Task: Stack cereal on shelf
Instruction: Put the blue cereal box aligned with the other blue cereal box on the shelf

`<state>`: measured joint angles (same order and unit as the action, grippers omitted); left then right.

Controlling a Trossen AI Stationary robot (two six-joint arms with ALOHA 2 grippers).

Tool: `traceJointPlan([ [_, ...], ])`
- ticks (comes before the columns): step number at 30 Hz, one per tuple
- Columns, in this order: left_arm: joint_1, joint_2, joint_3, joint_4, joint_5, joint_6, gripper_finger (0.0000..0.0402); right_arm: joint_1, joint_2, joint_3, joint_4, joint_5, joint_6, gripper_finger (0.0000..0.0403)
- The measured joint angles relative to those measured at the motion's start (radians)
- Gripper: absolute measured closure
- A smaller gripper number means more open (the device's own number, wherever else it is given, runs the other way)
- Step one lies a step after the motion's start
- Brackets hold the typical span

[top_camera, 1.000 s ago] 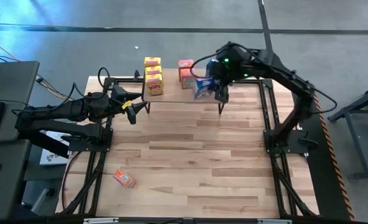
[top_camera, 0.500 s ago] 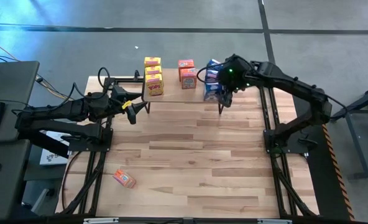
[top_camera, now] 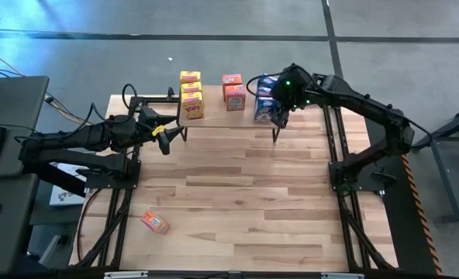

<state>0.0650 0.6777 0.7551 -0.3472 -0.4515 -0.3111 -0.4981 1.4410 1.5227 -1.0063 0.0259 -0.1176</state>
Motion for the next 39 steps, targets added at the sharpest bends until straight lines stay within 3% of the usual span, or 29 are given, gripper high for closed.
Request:
traceJointPlan([
  [39, 0.000, 0.000, 0.000, 0.000, 0.000, 0.000, 0.0163, -0.013, 0.045, 0.000, -0.008, 0.049, -0.032, 0.0199],
])
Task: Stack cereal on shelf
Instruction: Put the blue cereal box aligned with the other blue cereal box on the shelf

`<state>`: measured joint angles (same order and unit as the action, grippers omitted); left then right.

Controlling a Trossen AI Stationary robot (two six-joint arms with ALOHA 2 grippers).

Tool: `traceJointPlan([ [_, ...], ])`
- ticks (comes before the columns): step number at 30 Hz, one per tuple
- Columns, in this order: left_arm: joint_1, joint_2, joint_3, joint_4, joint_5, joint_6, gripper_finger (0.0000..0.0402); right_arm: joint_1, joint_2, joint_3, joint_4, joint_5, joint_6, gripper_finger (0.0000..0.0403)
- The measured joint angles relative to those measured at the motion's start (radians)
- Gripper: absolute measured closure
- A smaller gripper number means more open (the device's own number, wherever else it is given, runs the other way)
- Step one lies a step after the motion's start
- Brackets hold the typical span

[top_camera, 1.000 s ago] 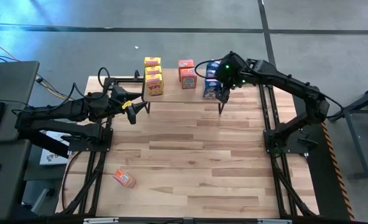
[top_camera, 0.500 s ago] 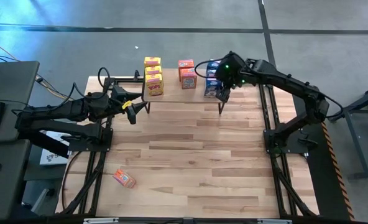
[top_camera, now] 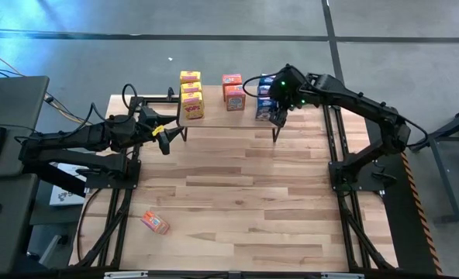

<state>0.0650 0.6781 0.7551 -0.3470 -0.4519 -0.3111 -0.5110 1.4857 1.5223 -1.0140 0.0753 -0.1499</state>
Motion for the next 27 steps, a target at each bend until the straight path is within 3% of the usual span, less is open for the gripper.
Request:
traceJointPlan([
  [7, 0.000, 0.000, 0.000, 0.000, 0.000, 0.000, 0.0163, 0.000, 0.000, 0.000, -0.008, -0.001, 0.001, 0.0193],
  [27, 0.000, 0.000, 0.000, 0.000, 0.000, 0.000, 0.0163, 0.000, -0.004, 0.000, -0.009, 0.005, -0.007, 0.0105],
])
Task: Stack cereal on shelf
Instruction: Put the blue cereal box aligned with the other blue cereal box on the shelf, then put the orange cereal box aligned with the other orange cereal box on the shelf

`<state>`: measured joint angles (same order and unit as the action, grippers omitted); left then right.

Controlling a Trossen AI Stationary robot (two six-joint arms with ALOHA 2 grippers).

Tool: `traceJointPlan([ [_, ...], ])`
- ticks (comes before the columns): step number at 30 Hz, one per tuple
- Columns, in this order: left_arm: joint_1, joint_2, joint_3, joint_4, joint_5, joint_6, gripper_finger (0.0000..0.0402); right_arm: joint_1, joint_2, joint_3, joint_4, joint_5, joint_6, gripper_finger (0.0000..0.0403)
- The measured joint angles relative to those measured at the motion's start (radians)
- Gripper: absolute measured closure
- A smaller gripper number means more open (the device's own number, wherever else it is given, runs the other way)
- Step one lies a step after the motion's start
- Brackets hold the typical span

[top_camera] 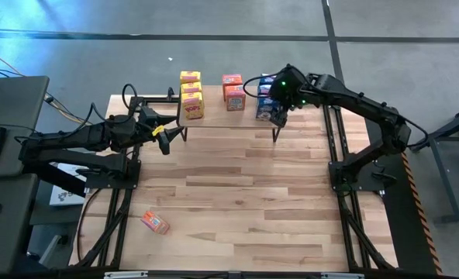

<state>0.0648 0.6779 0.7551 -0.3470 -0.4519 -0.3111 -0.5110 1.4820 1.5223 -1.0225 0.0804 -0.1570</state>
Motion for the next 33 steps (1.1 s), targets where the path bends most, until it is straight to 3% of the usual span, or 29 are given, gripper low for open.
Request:
traceJointPlan([
  [5, 0.000, 0.000, 0.000, 0.000, 0.000, 0.000, 0.0163, 0.002, -0.026, 0.000, -0.007, 0.017, 0.000, 0.0088],
  [20, 0.000, 0.000, 0.000, 0.000, 0.000, 0.000, 0.0163, 0.014, -0.053, 0.000, -0.036, 0.021, 0.027, 0.0086],
  [33, 0.000, 0.000, 0.000, 0.000, 0.000, 0.000, 0.0163, 0.014, -0.180, 0.000, -0.054, 0.024, 0.072, 0.0086],
])
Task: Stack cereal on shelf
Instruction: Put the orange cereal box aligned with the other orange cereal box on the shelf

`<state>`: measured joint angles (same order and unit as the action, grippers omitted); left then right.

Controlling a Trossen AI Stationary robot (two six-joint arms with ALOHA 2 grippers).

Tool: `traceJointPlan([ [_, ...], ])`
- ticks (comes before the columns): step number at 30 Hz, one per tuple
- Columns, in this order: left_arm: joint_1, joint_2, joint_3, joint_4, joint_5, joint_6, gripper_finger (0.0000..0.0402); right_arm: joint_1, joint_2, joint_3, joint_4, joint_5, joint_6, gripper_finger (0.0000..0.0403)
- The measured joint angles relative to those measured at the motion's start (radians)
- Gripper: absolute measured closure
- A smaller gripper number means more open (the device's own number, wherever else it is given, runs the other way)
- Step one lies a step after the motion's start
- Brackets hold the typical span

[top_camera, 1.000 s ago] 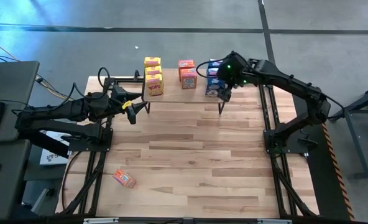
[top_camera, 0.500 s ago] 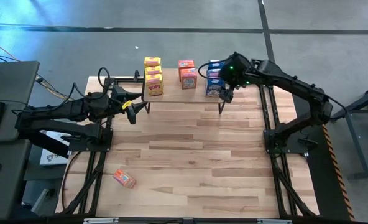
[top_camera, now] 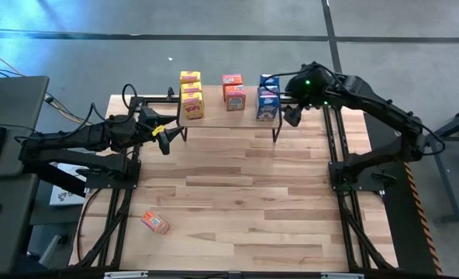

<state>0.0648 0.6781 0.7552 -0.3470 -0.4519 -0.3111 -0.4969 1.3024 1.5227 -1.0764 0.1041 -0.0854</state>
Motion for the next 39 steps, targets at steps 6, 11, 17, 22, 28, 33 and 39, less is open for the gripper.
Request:
traceJointPlan([
  [6, 0.000, 0.000, 0.000, 0.000, 0.000, 0.000, 0.0163, 0.023, -0.035, 0.000, -0.051, 0.001, 0.019, 0.0086],
  [11, 0.000, 0.000, 0.000, 0.000, 0.000, 0.000, 0.0163, 0.073, -0.057, 0.000, -0.089, 0.001, 0.068, 0.0086],
  [17, 0.000, 0.000, 0.000, 0.000, 0.000, 0.000, 0.0163, 0.144, -0.080, 0.000, -0.103, 0.001, 0.141, 0.0086],
  [22, 0.000, 0.000, 0.000, 0.000, 0.000, 0.000, 0.0163, 0.221, -0.082, 0.000, -0.125, 0.044, 0.206, 0.0086],
  [28, 0.000, 0.000, 0.000, 0.000, 0.000, 0.000, 0.0163, 0.344, -0.081, 0.000, -0.194, 0.187, 0.340, 0.0086],
  [33, 0.000, 0.000, 0.000, 0.010, 0.000, 0.000, 0.0163, 0.464, -0.081, 0.000, -0.212, 0.276, 0.457, 0.0086],
  [39, 0.000, 0.000, 0.000, 0.008, 0.000, 0.000, 0.0163, 0.578, -0.081, 0.000, -0.218, 0.368, 0.587, 0.0086],
])
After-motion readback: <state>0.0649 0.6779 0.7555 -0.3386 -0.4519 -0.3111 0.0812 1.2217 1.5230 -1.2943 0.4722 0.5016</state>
